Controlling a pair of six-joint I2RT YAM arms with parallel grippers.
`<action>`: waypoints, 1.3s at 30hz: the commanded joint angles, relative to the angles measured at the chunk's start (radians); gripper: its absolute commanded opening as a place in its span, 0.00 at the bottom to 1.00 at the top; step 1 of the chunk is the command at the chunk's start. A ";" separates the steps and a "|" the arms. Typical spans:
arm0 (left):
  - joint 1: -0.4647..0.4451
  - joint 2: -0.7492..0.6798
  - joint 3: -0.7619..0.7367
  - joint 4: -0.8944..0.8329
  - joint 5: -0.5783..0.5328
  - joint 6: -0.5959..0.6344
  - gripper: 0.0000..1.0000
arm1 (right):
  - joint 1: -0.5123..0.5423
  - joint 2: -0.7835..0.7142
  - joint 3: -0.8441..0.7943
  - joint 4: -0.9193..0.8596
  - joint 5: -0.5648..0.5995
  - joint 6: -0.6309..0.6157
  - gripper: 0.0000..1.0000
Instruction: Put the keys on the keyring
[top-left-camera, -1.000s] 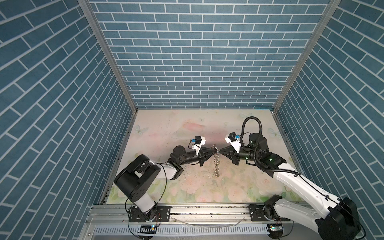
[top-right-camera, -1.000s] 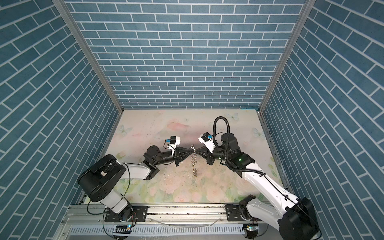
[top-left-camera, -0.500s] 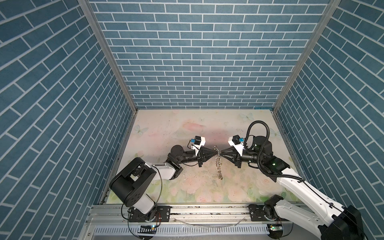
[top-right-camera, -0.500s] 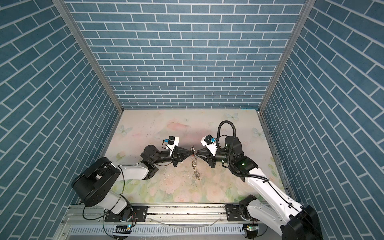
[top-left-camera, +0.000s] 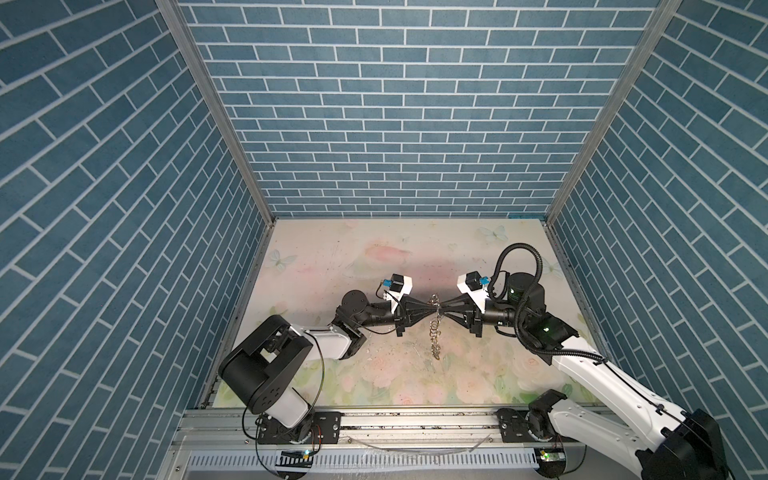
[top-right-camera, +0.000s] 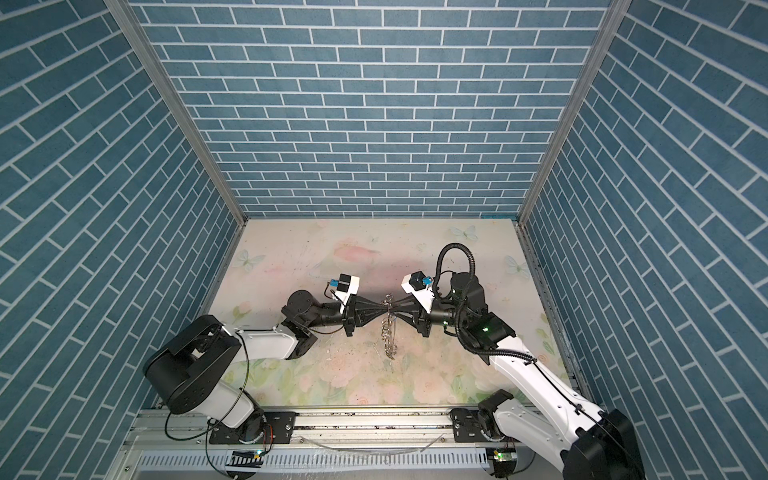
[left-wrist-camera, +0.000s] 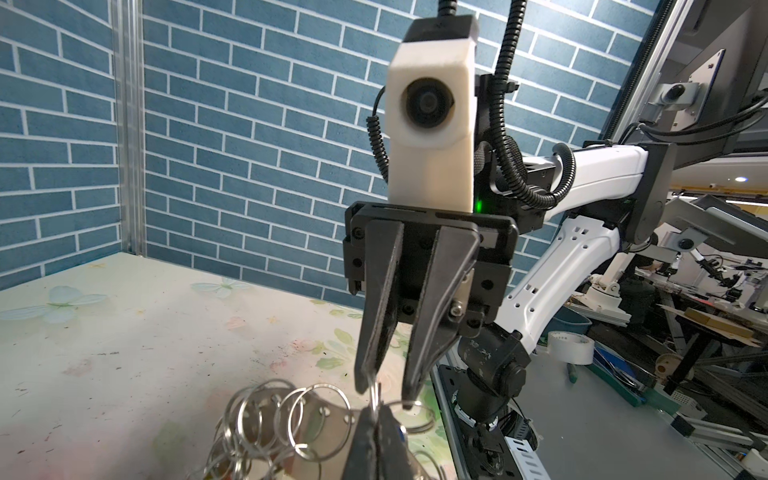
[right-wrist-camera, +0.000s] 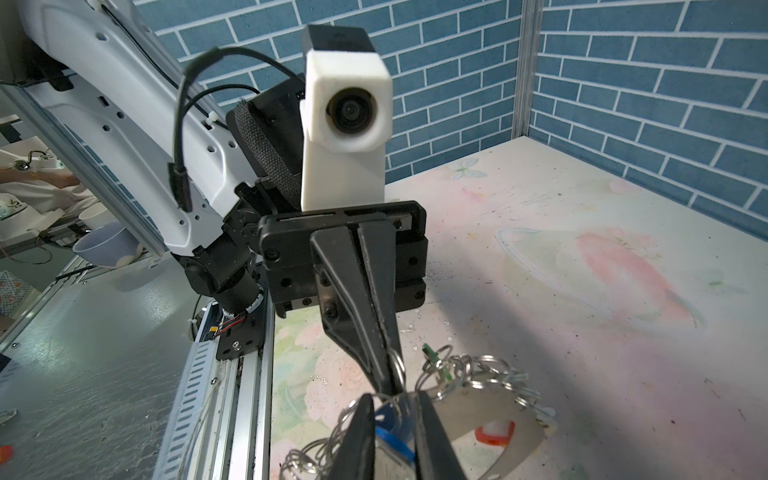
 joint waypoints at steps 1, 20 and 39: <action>-0.008 -0.015 0.033 0.054 0.023 0.001 0.00 | -0.003 0.007 -0.009 0.035 -0.055 0.033 0.16; 0.005 0.012 0.013 0.047 0.015 0.050 0.09 | -0.002 -0.013 0.030 -0.085 0.034 -0.012 0.00; 0.079 -0.170 0.073 -0.742 0.030 0.495 0.26 | 0.098 0.210 0.267 -0.445 0.166 -0.217 0.00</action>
